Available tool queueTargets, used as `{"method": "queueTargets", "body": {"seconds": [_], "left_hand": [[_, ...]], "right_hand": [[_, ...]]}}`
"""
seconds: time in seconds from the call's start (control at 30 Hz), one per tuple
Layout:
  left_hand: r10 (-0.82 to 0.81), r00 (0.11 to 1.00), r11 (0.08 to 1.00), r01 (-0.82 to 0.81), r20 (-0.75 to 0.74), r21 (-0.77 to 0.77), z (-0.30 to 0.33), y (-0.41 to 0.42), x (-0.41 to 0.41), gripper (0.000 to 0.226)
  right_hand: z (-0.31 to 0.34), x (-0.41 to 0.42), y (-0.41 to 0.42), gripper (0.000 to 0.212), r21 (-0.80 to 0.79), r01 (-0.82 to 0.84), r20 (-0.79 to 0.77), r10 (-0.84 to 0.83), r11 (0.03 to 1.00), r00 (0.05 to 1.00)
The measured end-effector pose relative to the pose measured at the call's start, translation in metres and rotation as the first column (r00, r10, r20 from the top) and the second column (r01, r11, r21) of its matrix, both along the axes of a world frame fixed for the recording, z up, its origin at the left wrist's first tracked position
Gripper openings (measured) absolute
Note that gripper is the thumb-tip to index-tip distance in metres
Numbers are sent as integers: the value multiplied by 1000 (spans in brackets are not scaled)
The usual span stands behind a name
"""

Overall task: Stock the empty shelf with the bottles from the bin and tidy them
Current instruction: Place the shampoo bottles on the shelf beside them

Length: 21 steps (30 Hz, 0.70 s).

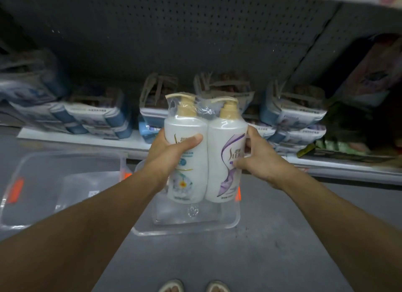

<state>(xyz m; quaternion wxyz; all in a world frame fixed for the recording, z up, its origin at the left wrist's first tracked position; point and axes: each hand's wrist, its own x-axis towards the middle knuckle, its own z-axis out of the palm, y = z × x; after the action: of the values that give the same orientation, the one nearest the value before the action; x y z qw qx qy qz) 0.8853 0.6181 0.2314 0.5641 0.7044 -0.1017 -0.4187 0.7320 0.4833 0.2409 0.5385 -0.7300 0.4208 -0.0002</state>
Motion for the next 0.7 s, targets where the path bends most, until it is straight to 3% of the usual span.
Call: {"method": "queueTargets", "body": {"seconds": [0.33, 0.47, 0.57, 0.7], "left_hand": [[-45, 995, 986, 59, 90, -158, 187, -19, 14, 50], [-73, 988, 969, 102, 137, -223, 256, -24, 15, 48], [-73, 984, 960, 114, 163, -254, 304, -27, 16, 61], [-92, 971, 944, 155, 221, -290, 364, -31, 11, 85]], "right_hand": [[189, 1, -4, 81, -171, 61, 163, -33, 983, 986], [257, -1, -6, 74, -224, 79, 212, -31, 971, 977], [305, -5, -6, 68, -253, 86, 253, -20, 964, 967], [363, -13, -3, 77, -322, 126, 292, -28, 938, 956]]}}
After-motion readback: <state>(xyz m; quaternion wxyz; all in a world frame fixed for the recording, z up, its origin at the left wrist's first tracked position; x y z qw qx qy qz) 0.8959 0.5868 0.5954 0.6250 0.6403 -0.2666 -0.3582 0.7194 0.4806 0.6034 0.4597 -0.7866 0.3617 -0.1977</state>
